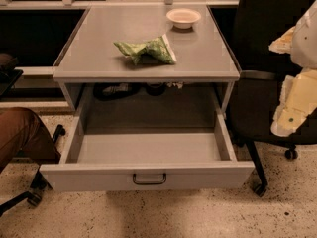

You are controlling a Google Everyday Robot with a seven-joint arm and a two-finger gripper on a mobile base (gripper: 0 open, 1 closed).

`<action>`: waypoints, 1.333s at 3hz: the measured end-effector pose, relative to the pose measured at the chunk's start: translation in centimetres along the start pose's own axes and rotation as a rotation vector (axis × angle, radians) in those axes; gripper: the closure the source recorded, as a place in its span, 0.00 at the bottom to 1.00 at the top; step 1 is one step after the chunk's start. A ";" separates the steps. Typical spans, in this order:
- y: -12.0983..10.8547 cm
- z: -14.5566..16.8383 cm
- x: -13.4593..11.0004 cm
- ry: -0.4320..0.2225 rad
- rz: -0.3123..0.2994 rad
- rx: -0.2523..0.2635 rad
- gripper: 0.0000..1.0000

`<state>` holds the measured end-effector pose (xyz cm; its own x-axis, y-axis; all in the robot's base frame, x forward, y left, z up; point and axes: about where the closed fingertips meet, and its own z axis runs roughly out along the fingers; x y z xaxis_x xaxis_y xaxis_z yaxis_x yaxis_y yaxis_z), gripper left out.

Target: Close top drawer

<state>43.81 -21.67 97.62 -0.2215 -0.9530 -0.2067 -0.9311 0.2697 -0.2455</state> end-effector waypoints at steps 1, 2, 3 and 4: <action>0.0 0.0 0.0 0.000 0.000 0.000 0.00; 1.2 1.6 0.6 -0.023 0.017 -0.046 0.00; 4.1 4.7 1.7 -0.035 0.047 -0.165 0.00; 7.1 7.7 2.8 -0.053 0.072 -0.285 0.00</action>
Offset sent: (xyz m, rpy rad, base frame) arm -0.0191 -0.0024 -0.0532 0.0909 0.1235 -0.0017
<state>38.86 -21.38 87.98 -0.2813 -0.9224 -0.2648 -0.9591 0.2793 0.0458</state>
